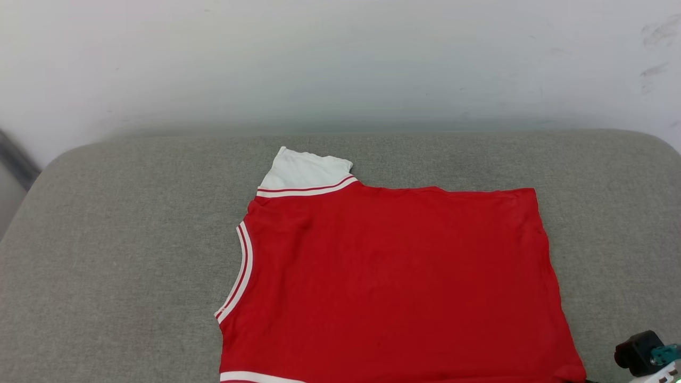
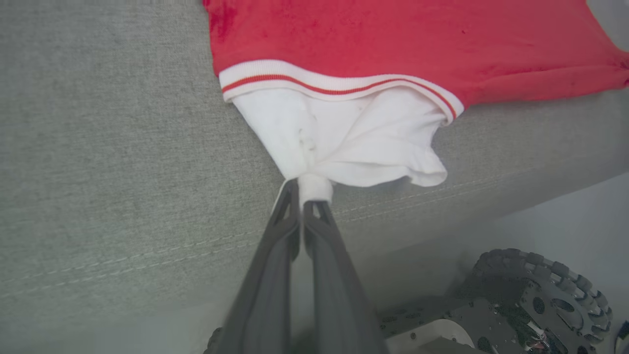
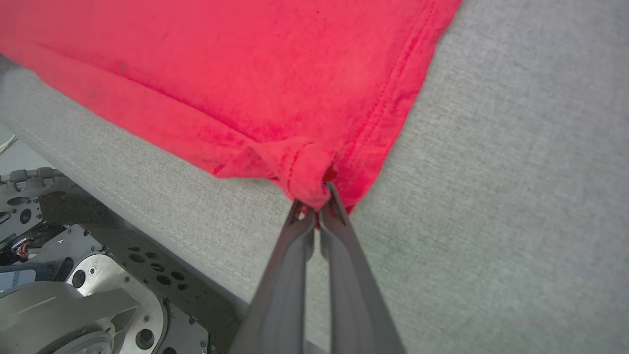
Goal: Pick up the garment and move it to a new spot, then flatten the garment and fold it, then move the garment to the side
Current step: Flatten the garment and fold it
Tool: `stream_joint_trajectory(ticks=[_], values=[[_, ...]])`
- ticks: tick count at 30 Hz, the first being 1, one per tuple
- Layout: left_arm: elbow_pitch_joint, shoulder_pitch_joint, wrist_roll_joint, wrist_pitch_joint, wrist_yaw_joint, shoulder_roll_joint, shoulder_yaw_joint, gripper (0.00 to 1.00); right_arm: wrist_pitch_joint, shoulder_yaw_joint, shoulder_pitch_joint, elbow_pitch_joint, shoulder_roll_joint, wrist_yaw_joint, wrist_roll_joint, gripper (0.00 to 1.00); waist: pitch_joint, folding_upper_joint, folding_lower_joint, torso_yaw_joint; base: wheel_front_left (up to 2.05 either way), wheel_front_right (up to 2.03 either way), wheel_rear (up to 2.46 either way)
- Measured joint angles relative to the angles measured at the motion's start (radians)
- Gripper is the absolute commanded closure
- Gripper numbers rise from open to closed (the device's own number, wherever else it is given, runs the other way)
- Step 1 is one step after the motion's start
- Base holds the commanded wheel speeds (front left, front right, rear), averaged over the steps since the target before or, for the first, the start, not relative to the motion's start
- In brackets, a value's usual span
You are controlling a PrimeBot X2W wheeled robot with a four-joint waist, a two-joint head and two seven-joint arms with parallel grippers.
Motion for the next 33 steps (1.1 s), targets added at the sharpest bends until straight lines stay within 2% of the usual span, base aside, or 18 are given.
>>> stream_joint_trajectory(ticks=[4,12,20,26,33], values=[[0.002,-0.019,0.024,-0.004,-0.006,-0.001,0.009,1.00,0.022,-0.060,0.026,-0.020,0.001,0.000,-0.013,1.00,0.007,0.0000,0.0000,0.004,0.00,0.00,0.00],[0.042,-0.226,0.081,0.035,-0.074,0.020,0.057,1.00,0.061,-0.216,0.025,-0.061,0.032,0.000,-0.052,1.00,0.047,-0.0001,0.0002,0.011,0.00,0.00,0.00],[0.127,-0.464,0.134,0.116,-0.166,-0.031,0.069,1.00,0.138,-0.341,-0.005,-0.124,0.040,0.000,-0.106,1.00,0.100,0.0000,0.0003,0.002,0.00,0.00,0.00],[0.238,-0.568,0.131,0.135,-0.222,-0.056,0.090,1.00,0.207,-0.416,-0.043,-0.132,0.070,0.000,-0.125,1.00,0.157,0.0000,0.0004,-0.021,0.00,0.00,0.00],[0.400,-0.636,0.124,0.152,-0.295,-0.096,0.082,1.00,0.278,-0.428,-0.115,-0.089,0.125,0.000,-0.157,1.00,0.240,0.0000,0.0004,-0.041,0.00,0.00,0.00]])
